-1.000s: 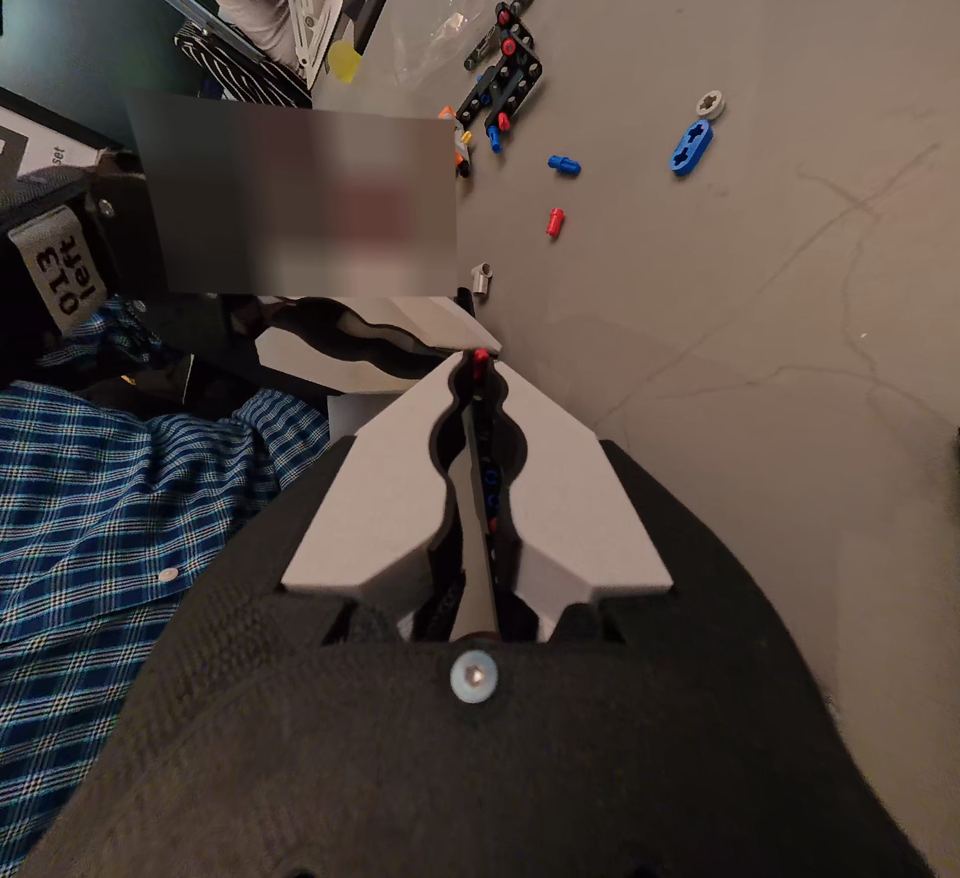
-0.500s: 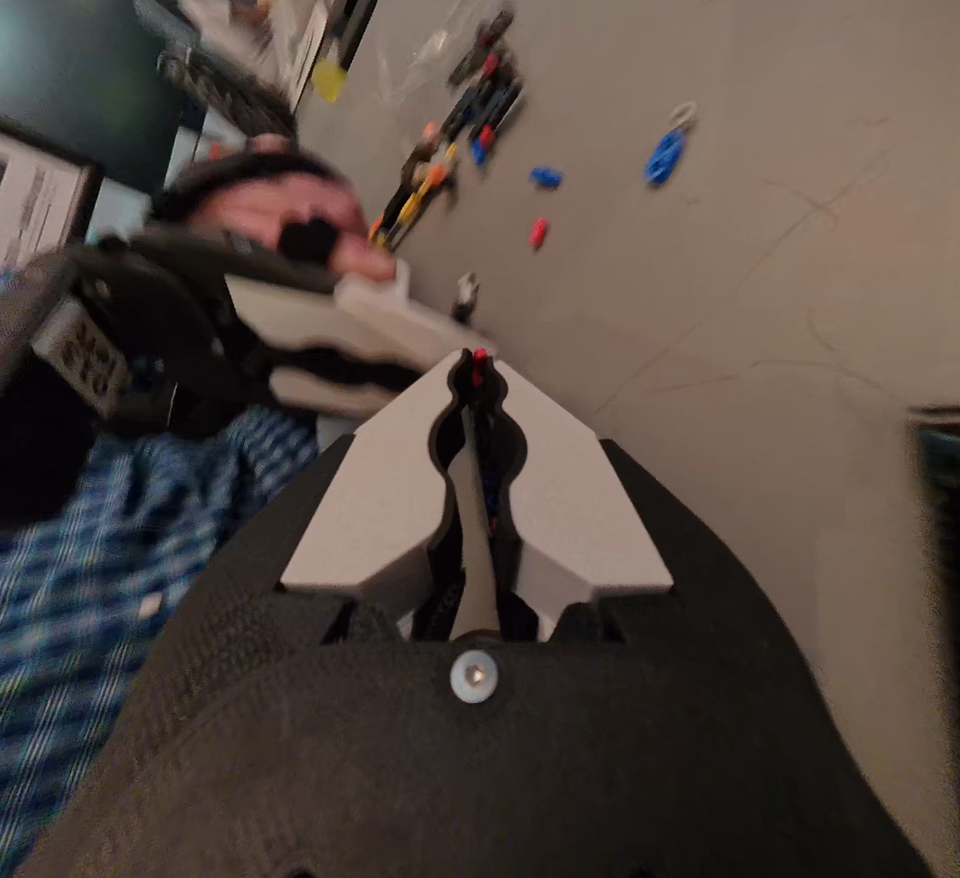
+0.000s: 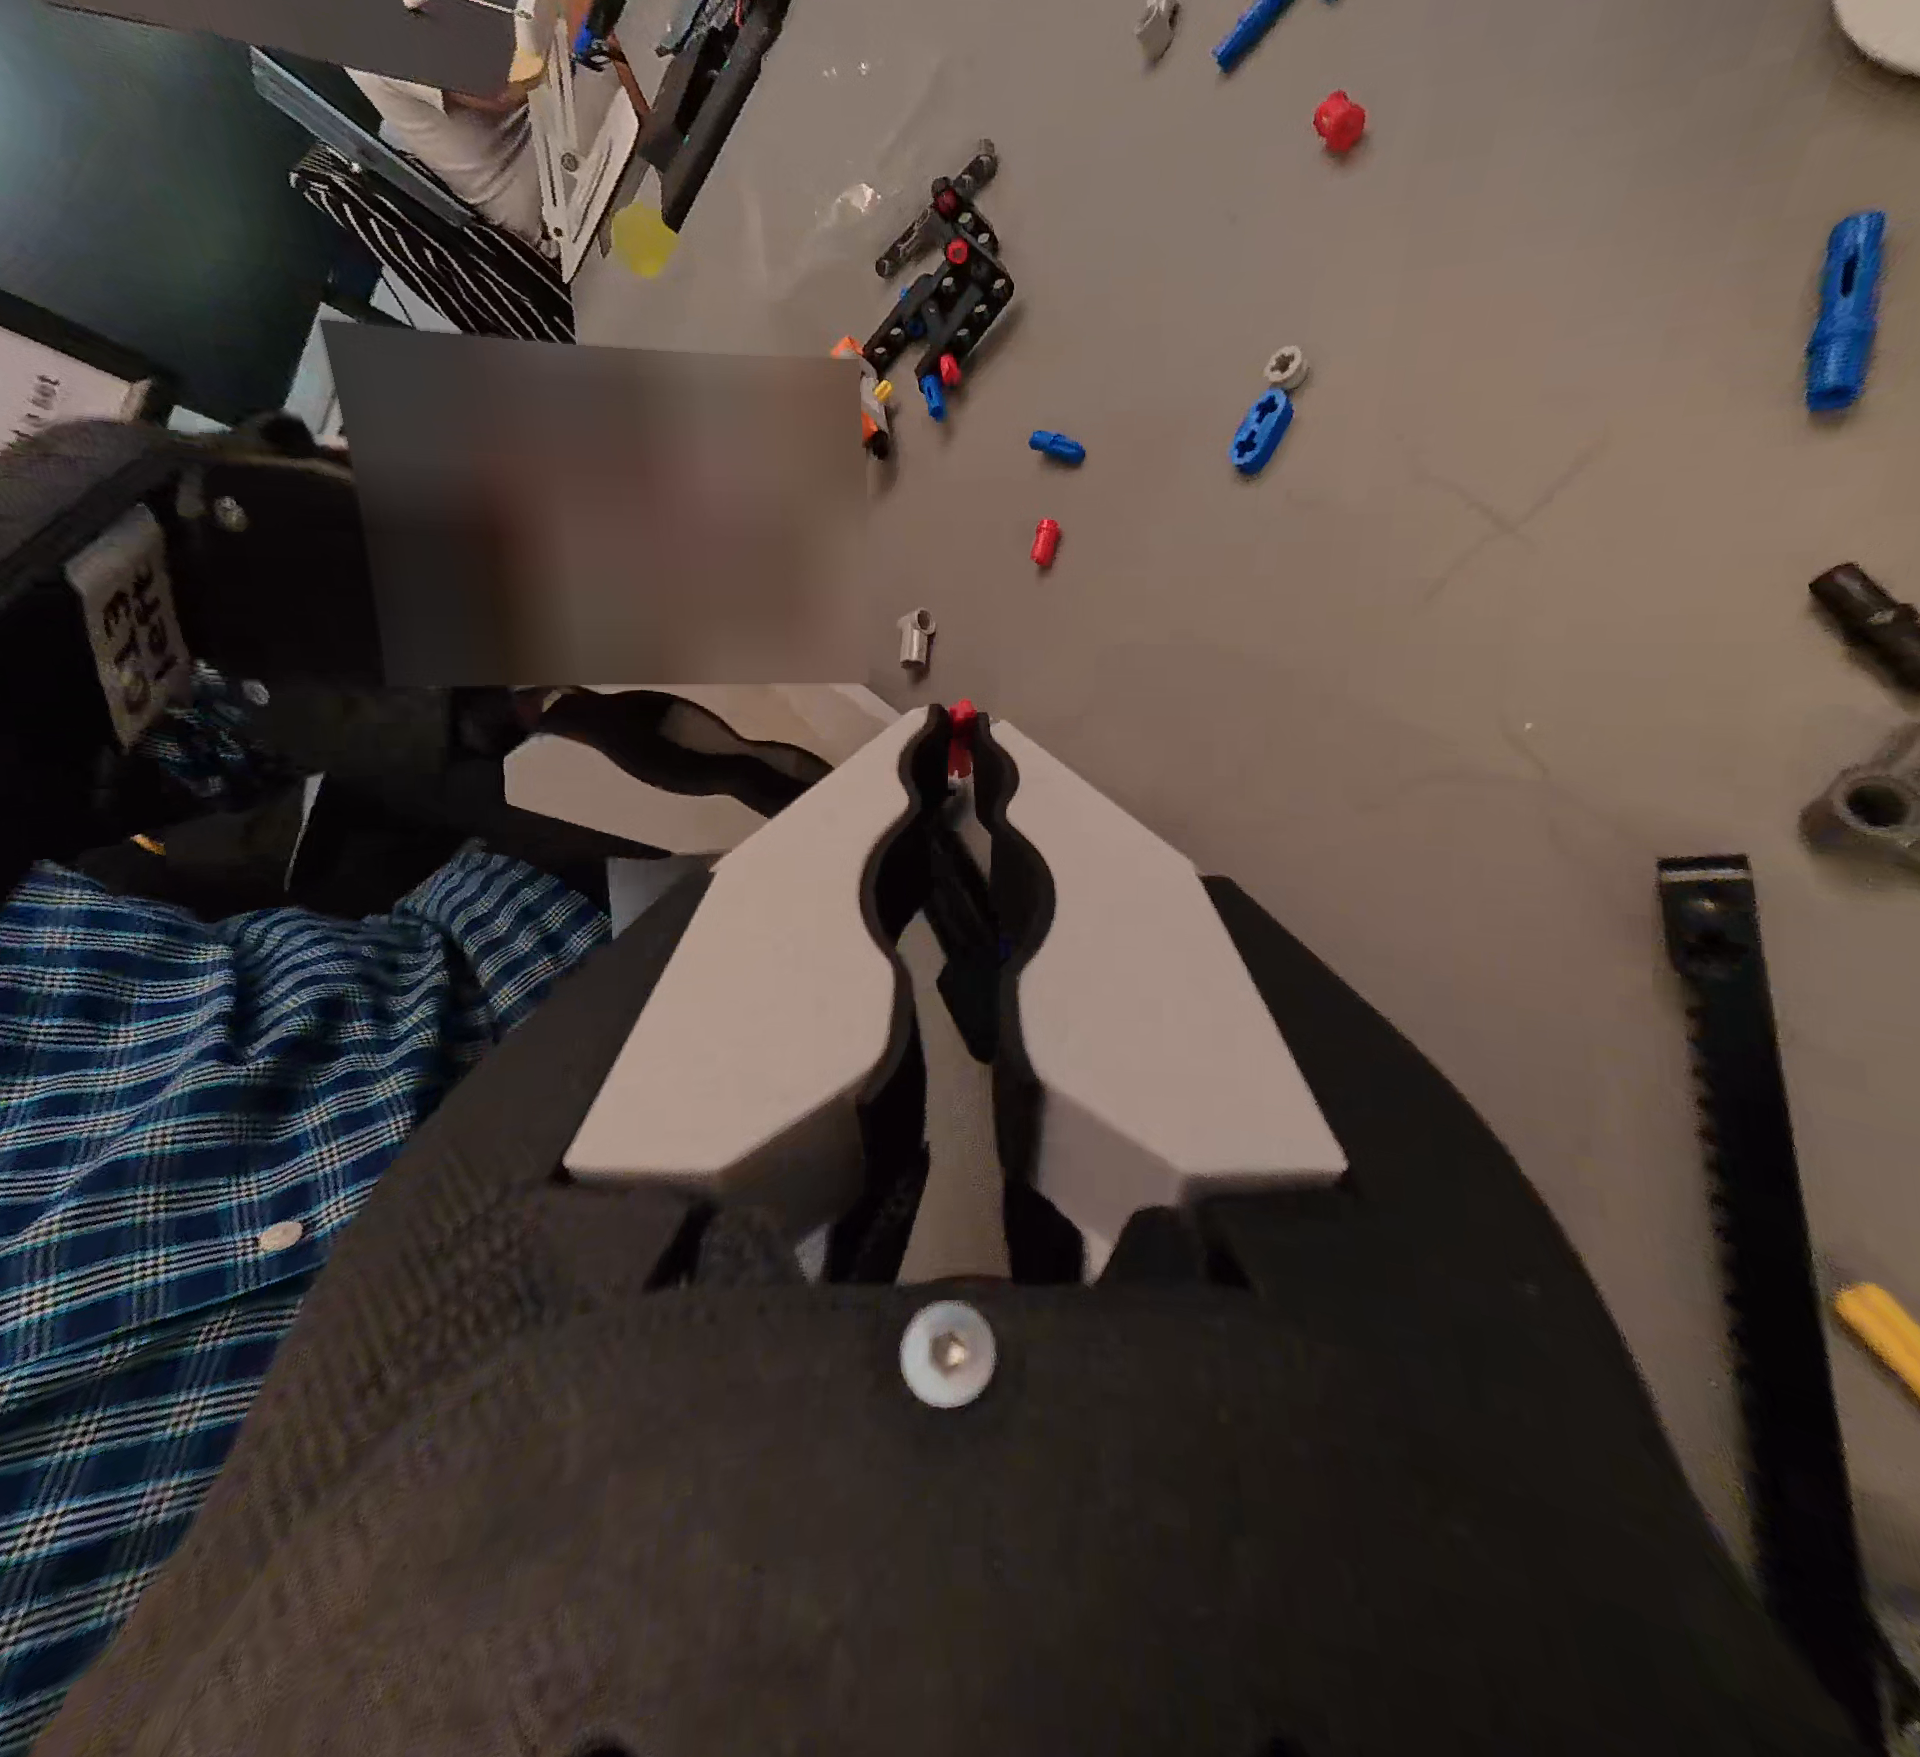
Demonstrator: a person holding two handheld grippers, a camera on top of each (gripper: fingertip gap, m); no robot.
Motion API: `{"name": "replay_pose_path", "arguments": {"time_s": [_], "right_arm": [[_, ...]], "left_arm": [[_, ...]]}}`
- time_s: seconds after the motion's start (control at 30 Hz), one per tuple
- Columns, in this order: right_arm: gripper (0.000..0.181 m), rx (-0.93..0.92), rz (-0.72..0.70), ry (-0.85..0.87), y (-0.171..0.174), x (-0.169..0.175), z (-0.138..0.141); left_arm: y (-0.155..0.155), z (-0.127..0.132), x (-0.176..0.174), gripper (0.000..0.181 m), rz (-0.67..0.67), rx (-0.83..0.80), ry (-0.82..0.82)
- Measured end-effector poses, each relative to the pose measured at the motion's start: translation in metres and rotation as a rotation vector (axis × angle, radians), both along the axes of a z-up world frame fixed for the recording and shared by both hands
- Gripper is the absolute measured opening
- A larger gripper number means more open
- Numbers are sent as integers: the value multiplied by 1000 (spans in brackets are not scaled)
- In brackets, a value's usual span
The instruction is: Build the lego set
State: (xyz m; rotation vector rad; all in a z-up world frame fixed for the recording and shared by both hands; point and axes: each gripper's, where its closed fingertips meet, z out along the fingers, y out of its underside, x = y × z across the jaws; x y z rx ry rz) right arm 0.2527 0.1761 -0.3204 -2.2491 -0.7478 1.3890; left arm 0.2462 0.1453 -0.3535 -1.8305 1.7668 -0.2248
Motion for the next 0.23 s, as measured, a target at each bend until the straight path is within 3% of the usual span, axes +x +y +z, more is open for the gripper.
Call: {"name": "replay_pose_path", "arguments": {"time_s": [0.23], "right_arm": [[2,105,-3,-33,4,6,26]], "left_arm": [[4,0,-6,8,132,-148,-85]]}}
